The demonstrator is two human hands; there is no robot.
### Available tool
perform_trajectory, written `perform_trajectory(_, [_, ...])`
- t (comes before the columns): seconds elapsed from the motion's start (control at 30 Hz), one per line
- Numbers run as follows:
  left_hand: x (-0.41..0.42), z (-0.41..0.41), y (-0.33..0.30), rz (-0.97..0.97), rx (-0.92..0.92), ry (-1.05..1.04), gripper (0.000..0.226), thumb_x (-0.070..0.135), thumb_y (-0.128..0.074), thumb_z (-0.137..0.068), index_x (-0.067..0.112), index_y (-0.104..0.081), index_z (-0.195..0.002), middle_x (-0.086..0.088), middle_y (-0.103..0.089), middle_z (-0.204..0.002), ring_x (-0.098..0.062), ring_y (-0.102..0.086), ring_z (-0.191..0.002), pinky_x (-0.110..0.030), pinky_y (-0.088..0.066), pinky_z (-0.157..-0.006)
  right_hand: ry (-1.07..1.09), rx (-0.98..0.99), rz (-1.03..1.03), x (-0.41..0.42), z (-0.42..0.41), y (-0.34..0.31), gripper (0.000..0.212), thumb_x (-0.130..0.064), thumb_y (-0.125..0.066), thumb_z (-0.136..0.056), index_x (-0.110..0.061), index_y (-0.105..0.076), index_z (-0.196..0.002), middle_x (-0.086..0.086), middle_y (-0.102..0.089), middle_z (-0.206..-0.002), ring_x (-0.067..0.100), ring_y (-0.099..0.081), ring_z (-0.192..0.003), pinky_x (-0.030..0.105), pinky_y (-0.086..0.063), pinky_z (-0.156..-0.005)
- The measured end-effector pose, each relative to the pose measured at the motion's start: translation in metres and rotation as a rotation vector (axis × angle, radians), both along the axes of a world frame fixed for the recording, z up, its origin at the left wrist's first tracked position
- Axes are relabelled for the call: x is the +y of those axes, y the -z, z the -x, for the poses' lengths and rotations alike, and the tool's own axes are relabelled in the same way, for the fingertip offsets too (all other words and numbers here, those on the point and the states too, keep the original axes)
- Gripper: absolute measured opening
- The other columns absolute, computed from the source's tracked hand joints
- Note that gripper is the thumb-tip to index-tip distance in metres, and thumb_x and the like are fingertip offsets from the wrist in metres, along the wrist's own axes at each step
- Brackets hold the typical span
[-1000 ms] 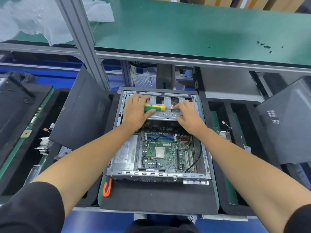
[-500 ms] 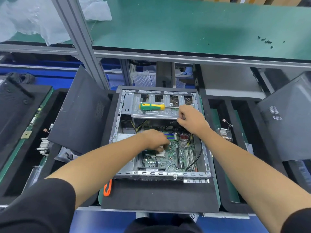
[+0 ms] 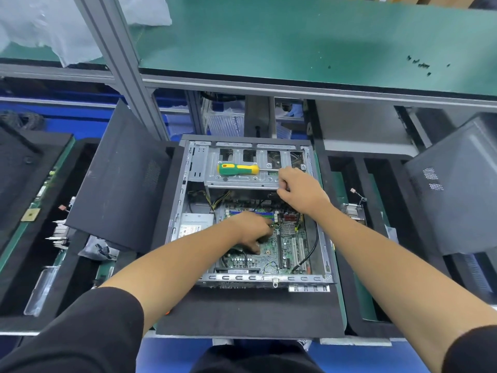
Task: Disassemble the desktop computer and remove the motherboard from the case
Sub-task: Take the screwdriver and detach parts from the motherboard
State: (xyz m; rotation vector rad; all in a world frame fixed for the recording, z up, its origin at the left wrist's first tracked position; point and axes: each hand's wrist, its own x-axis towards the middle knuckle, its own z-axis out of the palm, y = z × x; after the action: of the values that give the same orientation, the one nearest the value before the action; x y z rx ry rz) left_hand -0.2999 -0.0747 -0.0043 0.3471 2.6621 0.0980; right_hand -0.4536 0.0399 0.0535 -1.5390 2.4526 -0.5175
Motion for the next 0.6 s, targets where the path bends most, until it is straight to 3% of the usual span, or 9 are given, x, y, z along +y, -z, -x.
perform_trajectory(0.1, [0.001, -0.001, -0.002, 0.022, 0.001, 0.042, 0.045, 0.049, -0.076, -0.082, 0.017, -0.062, -0.111, -0.001, -0.059, -0.108, -0.023, -0.063, -0.092, -0.036, -0.053, -0.068, 0.003, -0.001, 0.002, 0.0, 0.0, 0.0, 0.02, -0.021, -0.051, -0.084, -0.029, -0.036, -0.073, -0.008, -0.05, -0.075, 0.013, -0.047, -0.072, 0.03, -0.032, -0.056])
perform_trajectory(0.23, [0.002, -0.004, 0.001, 0.077, 0.042, 0.161, 0.054, 0.051, -0.065, -0.091, 0.01, -0.057, -0.125, -0.008, -0.059, -0.117, -0.027, -0.064, -0.094, -0.042, -0.059, -0.073, 0.003, 0.007, 0.0, 0.0, -0.001, -0.001, 0.02, -0.021, -0.052, -0.086, -0.028, -0.037, -0.074, -0.007, -0.05, -0.075, 0.015, -0.047, -0.072, 0.03, -0.033, -0.056])
perform_trajectory(0.3, [0.003, -0.005, 0.004, 0.102, 0.084, 0.24, 0.053, 0.05, -0.057, -0.097, 0.006, -0.056, -0.127, -0.011, -0.059, -0.119, -0.029, -0.065, -0.094, -0.039, -0.058, -0.068, 0.001, 0.012, 0.002, 0.0, -0.001, -0.001, 0.021, -0.021, -0.052, -0.086, -0.028, -0.037, -0.074, -0.007, -0.049, -0.075, 0.015, -0.047, -0.072, 0.03, -0.034, -0.055])
perform_trajectory(0.37, [0.005, -0.006, 0.006, 0.111, 0.118, 0.279, 0.048, 0.044, -0.054, -0.1, 0.004, -0.056, -0.127, -0.013, -0.06, -0.12, -0.031, -0.065, -0.095, -0.037, -0.054, -0.063, 0.003, 0.016, 0.002, 0.0, -0.001, 0.0, 0.021, -0.021, -0.051, -0.086, -0.028, -0.037, -0.074, -0.007, -0.049, -0.075, 0.014, -0.047, -0.071, 0.031, -0.036, -0.055])
perform_trajectory(0.6, [0.01, -0.011, 0.003, 0.174, 0.132, 0.371, 0.036, 0.021, -0.048, -0.107, -0.002, -0.048, -0.134, -0.018, -0.058, -0.124, -0.038, -0.063, -0.098, -0.044, -0.058, -0.072, 0.007, 0.022, -0.002, 0.0, -0.002, -0.001, 0.021, -0.02, -0.051, -0.087, -0.027, -0.037, -0.074, -0.006, -0.048, -0.074, 0.015, -0.046, -0.07, 0.032, -0.038, -0.055])
